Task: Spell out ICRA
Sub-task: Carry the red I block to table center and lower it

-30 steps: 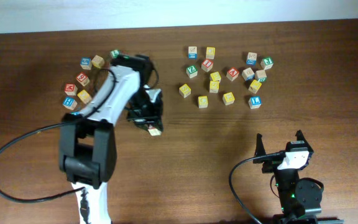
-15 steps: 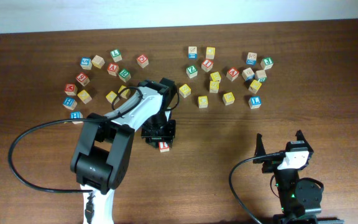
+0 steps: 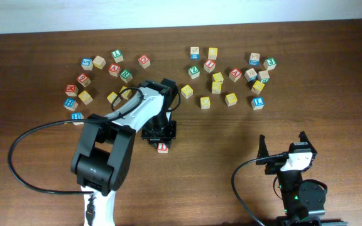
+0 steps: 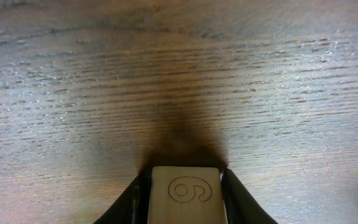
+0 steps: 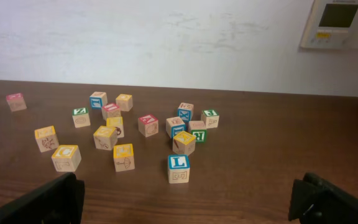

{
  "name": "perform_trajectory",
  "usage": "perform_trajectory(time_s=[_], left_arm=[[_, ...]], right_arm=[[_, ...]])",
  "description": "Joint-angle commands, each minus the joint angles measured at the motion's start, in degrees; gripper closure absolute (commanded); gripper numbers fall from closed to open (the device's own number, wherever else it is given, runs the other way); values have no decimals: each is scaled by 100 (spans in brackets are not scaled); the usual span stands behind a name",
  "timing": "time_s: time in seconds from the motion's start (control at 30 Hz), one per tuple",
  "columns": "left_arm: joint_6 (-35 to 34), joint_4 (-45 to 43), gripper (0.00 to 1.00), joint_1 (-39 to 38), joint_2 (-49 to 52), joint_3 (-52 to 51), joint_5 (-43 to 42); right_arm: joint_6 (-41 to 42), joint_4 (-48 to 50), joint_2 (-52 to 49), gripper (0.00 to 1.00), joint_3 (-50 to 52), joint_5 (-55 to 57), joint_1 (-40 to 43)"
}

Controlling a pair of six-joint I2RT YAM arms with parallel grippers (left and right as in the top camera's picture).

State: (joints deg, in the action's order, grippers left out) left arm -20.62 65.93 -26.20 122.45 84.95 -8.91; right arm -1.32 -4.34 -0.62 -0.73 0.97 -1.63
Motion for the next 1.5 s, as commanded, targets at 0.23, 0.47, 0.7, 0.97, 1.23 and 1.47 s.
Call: perform_trajectory(time_s=[0.23,0.47,0.7,0.97,1.23,1.47], left_arm=[[24,-319,75,11,85,212,140],[-293,-315,71,11,87,212,444],[-293,-317,73,11,85,212,221],[-297,-319,73,11,87,212,-188],[-297,-490,73,11,85,212,-175],[-380,-505,69,11,87,212,35]], right_arm=[[26,-35,42,2,42,-13,15],[26,-35,42,2,42,-13,15],[24,-35,42,2,42,-13,15],[24,-35,42,2,42,-13,15],[26,-35,42,2,42,-13,15],[26,-35,42,2,42,-13,15]])
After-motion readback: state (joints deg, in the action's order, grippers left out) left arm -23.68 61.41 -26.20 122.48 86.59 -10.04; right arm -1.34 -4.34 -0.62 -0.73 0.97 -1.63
